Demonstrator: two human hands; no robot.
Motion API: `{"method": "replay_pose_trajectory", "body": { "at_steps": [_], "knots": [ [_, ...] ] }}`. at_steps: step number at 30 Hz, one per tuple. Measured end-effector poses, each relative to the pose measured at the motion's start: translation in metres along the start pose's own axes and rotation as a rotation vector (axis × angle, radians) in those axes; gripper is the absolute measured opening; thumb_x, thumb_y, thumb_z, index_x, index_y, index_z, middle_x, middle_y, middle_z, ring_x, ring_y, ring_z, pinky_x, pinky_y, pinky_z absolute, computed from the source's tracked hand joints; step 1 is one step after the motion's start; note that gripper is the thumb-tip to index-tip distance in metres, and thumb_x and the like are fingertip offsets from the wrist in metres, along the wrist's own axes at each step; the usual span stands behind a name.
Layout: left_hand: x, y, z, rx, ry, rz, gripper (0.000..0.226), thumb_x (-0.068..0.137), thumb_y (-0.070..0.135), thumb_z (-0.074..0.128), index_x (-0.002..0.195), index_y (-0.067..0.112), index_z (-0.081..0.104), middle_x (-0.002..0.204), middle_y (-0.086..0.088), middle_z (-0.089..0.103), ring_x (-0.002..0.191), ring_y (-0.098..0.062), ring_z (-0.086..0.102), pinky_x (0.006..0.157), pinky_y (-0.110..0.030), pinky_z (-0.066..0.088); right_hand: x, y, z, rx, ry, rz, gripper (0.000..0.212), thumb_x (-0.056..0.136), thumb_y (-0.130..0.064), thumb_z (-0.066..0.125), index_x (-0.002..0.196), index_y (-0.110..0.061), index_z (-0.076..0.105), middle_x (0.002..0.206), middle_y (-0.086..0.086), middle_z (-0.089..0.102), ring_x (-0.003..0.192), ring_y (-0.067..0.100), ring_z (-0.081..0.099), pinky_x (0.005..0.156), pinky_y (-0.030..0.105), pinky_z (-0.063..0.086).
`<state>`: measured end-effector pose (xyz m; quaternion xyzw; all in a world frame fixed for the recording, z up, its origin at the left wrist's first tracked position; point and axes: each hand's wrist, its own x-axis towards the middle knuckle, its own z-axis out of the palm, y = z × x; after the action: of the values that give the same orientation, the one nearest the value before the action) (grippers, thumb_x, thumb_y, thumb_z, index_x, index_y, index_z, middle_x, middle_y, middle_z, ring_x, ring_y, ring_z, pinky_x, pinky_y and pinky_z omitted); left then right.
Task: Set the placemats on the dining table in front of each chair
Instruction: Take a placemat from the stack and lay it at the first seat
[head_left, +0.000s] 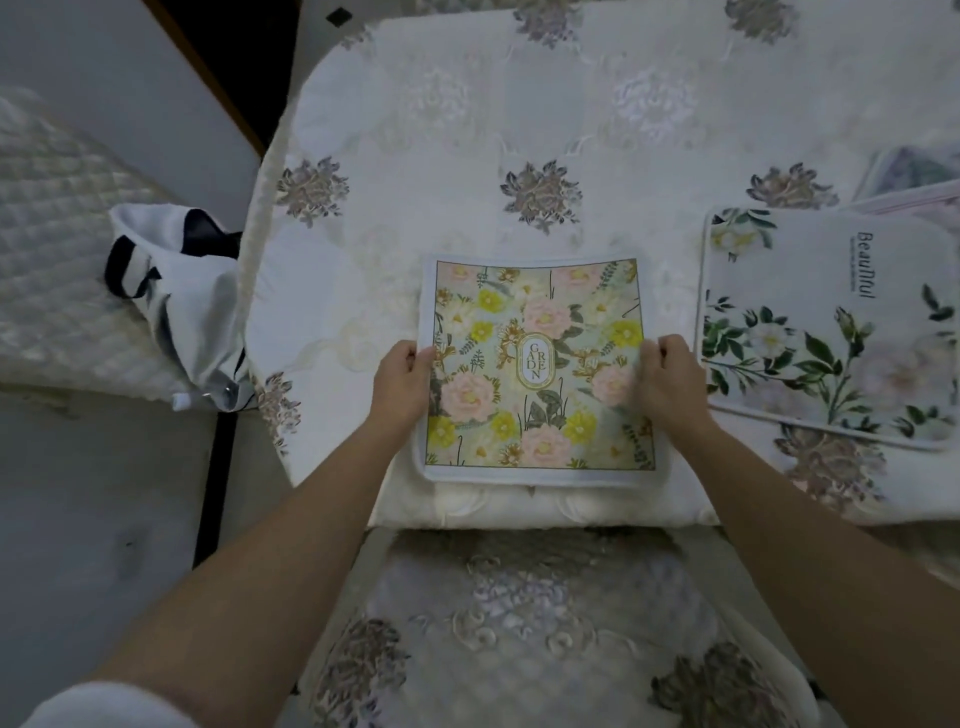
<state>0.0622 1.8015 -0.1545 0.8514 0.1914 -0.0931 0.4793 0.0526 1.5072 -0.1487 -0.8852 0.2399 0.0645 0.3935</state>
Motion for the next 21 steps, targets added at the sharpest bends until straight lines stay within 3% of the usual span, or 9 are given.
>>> {"method": "replay_pose_trajectory", "body": {
  "at_steps": [7,12,16,21],
  "knots": [
    [-0.008,-0.011,0.011,0.005,-0.02,-0.017,0.034,0.099,0.027,0.051,0.083,-0.003,0.053,0.068,-0.005,0.044,0.061,-0.015,0.039,0.059,-0.031,0.031,-0.001,0.02,-0.002,0.003,-0.02,0.012,0.025,0.101,-0.028,0.039,0.096,-0.007,0.052,0.086,0.007,0.055,0.079,0.024,0.051,0.066,0.032,0.033],
    [-0.01,-0.01,0.015,-0.006,-0.023,-0.049,0.03,0.099,0.025,0.051,0.08,0.001,0.052,0.063,-0.001,0.04,0.057,-0.014,0.036,0.056,-0.029,0.029,0.001,0.026,-0.006,-0.031,-0.004,-0.002,0.023,0.101,-0.025,0.041,0.09,-0.008,0.053,0.074,-0.001,0.051,0.074,0.022,0.049,0.06,0.031,0.03],
    [-0.013,-0.012,0.017,-0.023,-0.048,-0.077,0.029,0.097,0.026,0.054,0.08,0.003,0.056,0.064,-0.001,0.047,0.059,-0.015,0.04,0.057,-0.029,0.033,0.0,0.031,-0.008,-0.028,0.008,0.017,0.027,0.101,-0.027,0.042,0.097,-0.005,0.057,0.084,0.006,0.057,0.078,0.023,0.052,0.068,0.031,0.034],
    [-0.014,-0.017,0.019,-0.011,-0.04,-0.087,0.033,0.095,0.031,0.058,0.084,0.0,0.06,0.074,-0.02,0.059,0.065,-0.019,0.049,0.063,-0.033,0.04,-0.002,0.036,-0.011,-0.019,0.02,0.037,0.027,0.1,-0.028,0.046,0.101,-0.004,0.06,0.089,0.007,0.061,0.082,0.022,0.054,0.07,0.03,0.035]
  ]
}}
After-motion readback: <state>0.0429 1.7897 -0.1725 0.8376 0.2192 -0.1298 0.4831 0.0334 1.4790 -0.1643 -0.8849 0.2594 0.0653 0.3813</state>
